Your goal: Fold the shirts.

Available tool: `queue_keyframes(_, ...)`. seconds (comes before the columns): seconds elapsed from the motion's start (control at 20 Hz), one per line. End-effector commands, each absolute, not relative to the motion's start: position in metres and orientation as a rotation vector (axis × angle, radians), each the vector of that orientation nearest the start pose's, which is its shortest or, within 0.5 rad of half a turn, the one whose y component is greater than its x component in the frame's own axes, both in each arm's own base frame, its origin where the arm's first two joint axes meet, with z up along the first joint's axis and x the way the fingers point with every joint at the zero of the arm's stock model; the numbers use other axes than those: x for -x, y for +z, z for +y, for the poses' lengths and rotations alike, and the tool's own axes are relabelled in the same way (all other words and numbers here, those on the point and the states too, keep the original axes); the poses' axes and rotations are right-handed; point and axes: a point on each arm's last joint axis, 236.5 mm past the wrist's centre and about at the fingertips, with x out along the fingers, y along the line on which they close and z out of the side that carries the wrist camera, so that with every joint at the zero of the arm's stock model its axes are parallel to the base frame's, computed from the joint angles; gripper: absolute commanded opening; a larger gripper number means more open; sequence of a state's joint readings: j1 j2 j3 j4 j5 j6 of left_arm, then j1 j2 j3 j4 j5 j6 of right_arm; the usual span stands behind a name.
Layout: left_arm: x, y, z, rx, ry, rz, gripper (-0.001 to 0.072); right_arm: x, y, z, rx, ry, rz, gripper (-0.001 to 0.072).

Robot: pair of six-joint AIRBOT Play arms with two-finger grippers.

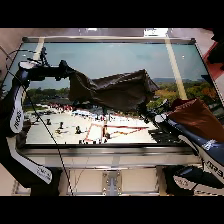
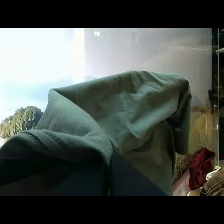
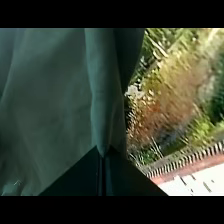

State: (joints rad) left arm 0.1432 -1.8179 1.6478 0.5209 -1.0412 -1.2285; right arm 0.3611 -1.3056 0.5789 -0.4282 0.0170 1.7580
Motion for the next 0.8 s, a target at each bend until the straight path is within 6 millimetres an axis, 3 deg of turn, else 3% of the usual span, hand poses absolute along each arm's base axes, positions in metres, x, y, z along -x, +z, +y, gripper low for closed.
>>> queue_keyframes(0.0, -0.566, 0.052, -0.097, 0.764, -0.517, 0.910, 0.0008, -0.407, -0.071, 0.151, -1.075, -0.143, 0.800, 0.0033)
queue_keyframes(0.1, -0.567, 0.072, -0.092, 0.762, -0.548, 0.886, 0.0008, -0.413, -0.039, 0.146, -0.953, -0.045, 0.740, 0.0032)
queue_keyframes(0.15, -0.565, 0.092, -0.088, 0.767, -0.579, 0.859, 0.0007, -0.415, -0.014, 0.141, -0.897, 0.007, 0.698, 0.0032)
queue_keyframes(0.25, -0.553, 0.151, -0.079, 0.745, -0.690, 0.773, 0.0007, -0.414, 0.044, 0.124, -0.832, 0.080, 0.597, 0.0032)
queue_keyframes(0.35, -0.523, 0.219, -0.071, 0.674, -0.806, 0.667, 0.0006, -0.403, 0.113, 0.102, -0.755, 0.136, 0.480, 0.0031)
queue_keyframes(0.55, -0.438, 0.338, -0.067, 0.419, -0.870, 0.443, 0.0007, -0.339, 0.251, 0.070, -0.534, 0.205, 0.281, 0.0031)
queue_keyframes(0.65, -0.390, 0.384, -0.080, 0.264, -0.865, 0.341, 0.0007, -0.296, 0.322, 0.064, -0.460, 0.230, 0.151, 0.0030)
queue_keyframes(0.75, -0.348, 0.420, -0.093, 0.130, -0.824, 0.250, 0.0007, -0.255, 0.378, 0.063, -0.418, 0.259, 0.048, 0.0030)
